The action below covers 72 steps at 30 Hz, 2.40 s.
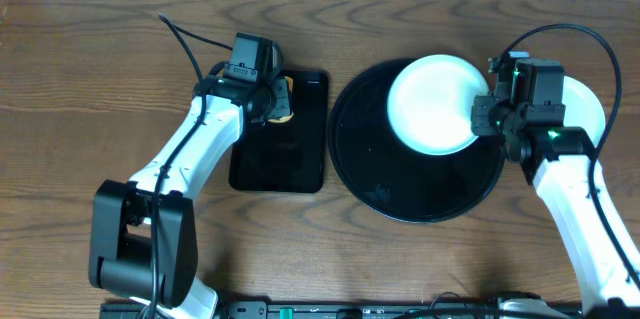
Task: Clean dirty plates on tray and stack at the side
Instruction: 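Lift the plate with the right gripper and stack it on the right pile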
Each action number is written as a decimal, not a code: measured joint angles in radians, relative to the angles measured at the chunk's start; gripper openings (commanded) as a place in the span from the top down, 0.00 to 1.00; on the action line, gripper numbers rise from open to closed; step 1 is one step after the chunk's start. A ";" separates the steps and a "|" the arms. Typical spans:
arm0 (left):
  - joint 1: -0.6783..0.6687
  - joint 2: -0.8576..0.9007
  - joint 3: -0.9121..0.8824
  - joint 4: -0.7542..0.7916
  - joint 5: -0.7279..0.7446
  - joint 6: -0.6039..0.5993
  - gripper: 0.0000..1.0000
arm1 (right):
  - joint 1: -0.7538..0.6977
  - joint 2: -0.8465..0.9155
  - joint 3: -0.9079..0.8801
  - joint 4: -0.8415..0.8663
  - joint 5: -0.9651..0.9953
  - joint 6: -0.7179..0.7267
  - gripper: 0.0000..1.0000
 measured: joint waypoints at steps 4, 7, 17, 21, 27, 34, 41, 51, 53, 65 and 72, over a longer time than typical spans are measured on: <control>0.000 0.035 0.000 0.000 0.000 0.000 0.92 | 0.051 -0.038 0.000 0.001 0.144 -0.055 0.99; 0.000 0.064 -0.001 0.000 0.000 0.000 0.92 | 0.122 -0.045 0.000 0.000 0.245 -0.108 0.99; 0.000 0.086 -0.001 -0.011 0.000 0.000 0.92 | 0.359 -0.045 0.000 0.008 0.560 -0.190 0.99; 0.000 0.086 -0.001 -0.013 0.000 0.000 0.92 | 0.362 -0.045 0.000 0.009 0.608 -0.196 0.99; 0.000 0.086 -0.001 -0.015 0.000 0.000 0.92 | 0.362 -0.045 0.000 0.010 0.645 -0.204 0.99; 0.000 0.086 -0.001 -0.015 0.000 0.000 0.92 | 0.362 -0.045 0.000 0.010 0.659 -0.211 0.99; 0.000 0.086 -0.001 -0.015 0.000 0.000 0.92 | 0.362 -0.045 0.000 0.011 0.661 -0.212 0.99; 0.000 0.086 -0.001 -0.016 0.000 0.000 0.92 | 0.221 -0.037 0.000 0.024 0.641 -0.069 0.99; 0.000 0.086 -0.001 -0.016 0.000 0.000 0.92 | 0.149 -0.025 0.000 0.026 0.613 -0.009 0.99; 0.000 0.086 -0.001 -0.021 0.000 0.000 0.92 | -0.299 0.080 0.000 0.053 0.424 0.367 0.99; 0.000 0.086 -0.001 -0.021 0.000 0.000 0.92 | -0.454 0.161 0.000 0.112 0.324 0.456 0.99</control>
